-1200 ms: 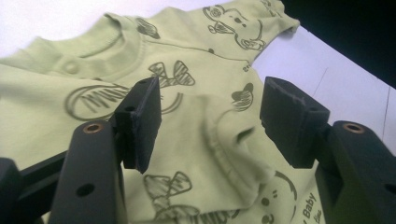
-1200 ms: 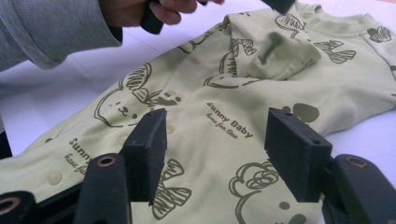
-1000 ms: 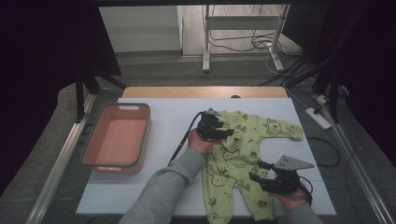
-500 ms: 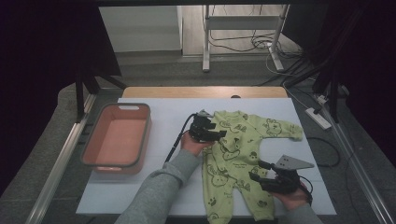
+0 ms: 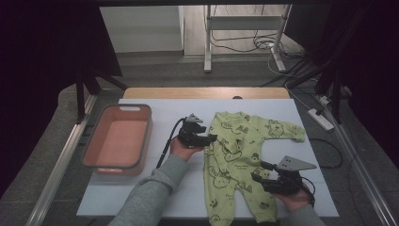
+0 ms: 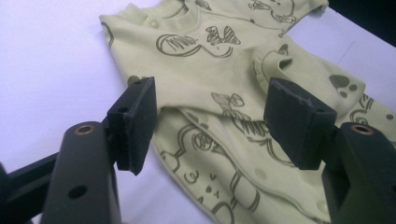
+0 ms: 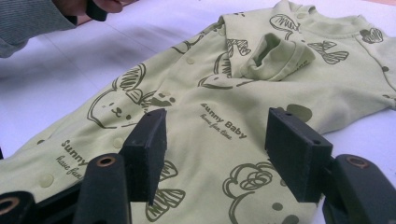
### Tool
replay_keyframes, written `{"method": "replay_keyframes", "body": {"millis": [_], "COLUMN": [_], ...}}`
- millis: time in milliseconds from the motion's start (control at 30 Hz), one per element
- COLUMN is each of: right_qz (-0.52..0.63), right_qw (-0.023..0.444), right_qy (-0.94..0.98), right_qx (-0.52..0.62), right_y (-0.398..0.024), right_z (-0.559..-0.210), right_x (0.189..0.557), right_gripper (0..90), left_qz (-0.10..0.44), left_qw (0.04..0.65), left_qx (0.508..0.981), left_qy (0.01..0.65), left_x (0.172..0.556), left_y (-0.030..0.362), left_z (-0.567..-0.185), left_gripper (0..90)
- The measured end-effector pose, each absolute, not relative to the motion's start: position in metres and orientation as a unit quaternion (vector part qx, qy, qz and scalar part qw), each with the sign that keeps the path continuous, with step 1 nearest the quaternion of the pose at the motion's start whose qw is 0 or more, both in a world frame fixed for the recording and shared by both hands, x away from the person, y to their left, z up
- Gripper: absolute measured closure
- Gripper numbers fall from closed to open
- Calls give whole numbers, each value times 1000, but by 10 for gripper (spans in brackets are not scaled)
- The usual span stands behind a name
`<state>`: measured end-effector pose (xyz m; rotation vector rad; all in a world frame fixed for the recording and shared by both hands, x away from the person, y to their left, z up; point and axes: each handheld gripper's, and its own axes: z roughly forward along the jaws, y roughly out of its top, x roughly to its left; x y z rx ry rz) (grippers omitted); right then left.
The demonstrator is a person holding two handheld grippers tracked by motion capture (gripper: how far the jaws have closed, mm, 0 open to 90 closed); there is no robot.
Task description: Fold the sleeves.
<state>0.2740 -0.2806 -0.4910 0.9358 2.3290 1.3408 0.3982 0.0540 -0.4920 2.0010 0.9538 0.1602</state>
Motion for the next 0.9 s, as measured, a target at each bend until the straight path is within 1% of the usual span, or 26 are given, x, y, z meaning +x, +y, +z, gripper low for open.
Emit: {"method": "replay_keyframes", "body": {"millis": [900], "right_qz": [462], "right_qw": [157], "right_qy": [802], "right_qx": [345], "right_y": [-288], "right_z": [-491], "right_x": [281], "right_gripper": [394], "left_qz": [63], "left_qw": [445], "left_qx": [804], "left_qy": [390], "left_x": [381], "left_y": [88], "left_z": [-501], "left_gripper": [331]}}
